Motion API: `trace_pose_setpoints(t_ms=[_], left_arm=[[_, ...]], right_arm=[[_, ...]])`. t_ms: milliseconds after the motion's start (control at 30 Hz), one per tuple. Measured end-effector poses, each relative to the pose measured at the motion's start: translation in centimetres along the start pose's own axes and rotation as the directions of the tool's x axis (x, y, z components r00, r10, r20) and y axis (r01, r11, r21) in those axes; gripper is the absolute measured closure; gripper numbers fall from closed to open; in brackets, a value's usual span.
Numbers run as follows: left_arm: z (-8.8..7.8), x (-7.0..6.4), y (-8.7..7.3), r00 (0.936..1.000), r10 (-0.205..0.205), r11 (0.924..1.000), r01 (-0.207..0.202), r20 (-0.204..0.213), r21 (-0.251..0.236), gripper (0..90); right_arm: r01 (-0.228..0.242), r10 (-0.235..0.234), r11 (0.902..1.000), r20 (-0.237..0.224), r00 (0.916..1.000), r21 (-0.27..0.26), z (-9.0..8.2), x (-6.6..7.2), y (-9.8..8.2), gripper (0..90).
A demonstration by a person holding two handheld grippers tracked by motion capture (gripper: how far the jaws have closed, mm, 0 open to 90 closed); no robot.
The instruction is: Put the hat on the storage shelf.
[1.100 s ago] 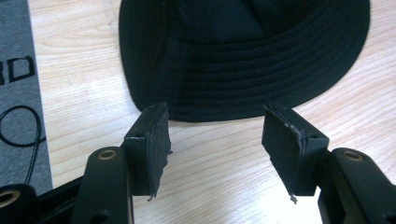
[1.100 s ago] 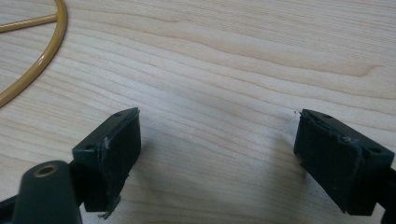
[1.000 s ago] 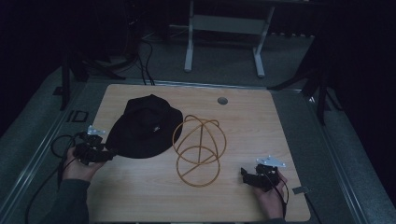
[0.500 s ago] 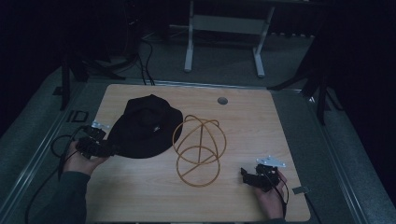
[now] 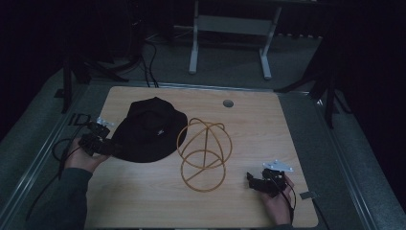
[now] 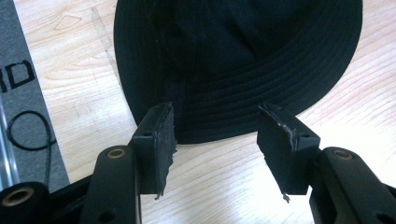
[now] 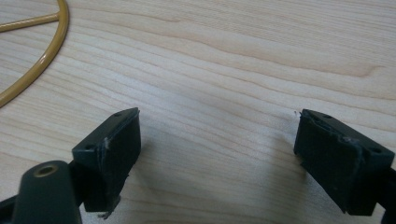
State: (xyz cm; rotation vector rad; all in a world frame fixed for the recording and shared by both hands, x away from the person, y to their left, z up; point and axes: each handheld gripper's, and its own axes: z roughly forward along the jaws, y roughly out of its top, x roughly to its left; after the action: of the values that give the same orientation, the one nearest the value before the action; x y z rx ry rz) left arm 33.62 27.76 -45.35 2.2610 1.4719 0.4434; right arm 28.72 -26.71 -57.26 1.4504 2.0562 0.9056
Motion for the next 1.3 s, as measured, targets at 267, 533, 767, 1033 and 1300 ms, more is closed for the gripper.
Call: trace_pose_setpoints(t_ms=[267,533,767,1033,1300], left_arm=[[-0.1,0.2,1.6,0.9992,0.039,0.9988,-0.039,-0.009,0.03,48.5],[0.3,0.3,3.1,0.9977,0.067,0.9959,-0.066,-0.012,0.062,50.7],[0.8,0.6,4.8,0.9968,0.079,0.9933,-0.077,-0.016,0.087,50.1],[1.4,1.0,6.4,0.9952,0.096,0.9895,-0.093,-0.021,0.111,47.7],[2.2,1.4,7.3,0.9947,0.102,0.9861,-0.1,-0.013,0.133,44.9]], right_arm=[[0.0,0.0,1.0,-0.002,1.0,0.0,0.0,0.0,0.0,14.6],[0.003,-0.003,1.0,-0.004,1.0,-0.001,0.0,0.0,0.0,14.6],[0.005,-0.005,1.0,-0.004,1.0,-0.001,0.0,0.0,0.0,14.6],[0.005,-0.005,1.0,-0.005,1.0,-0.001,0.0,0.0,0.0,14.6],[0.006,-0.006,1.0,-0.006,1.0,-0.001,0.0,0.0,0.0,14.6]])
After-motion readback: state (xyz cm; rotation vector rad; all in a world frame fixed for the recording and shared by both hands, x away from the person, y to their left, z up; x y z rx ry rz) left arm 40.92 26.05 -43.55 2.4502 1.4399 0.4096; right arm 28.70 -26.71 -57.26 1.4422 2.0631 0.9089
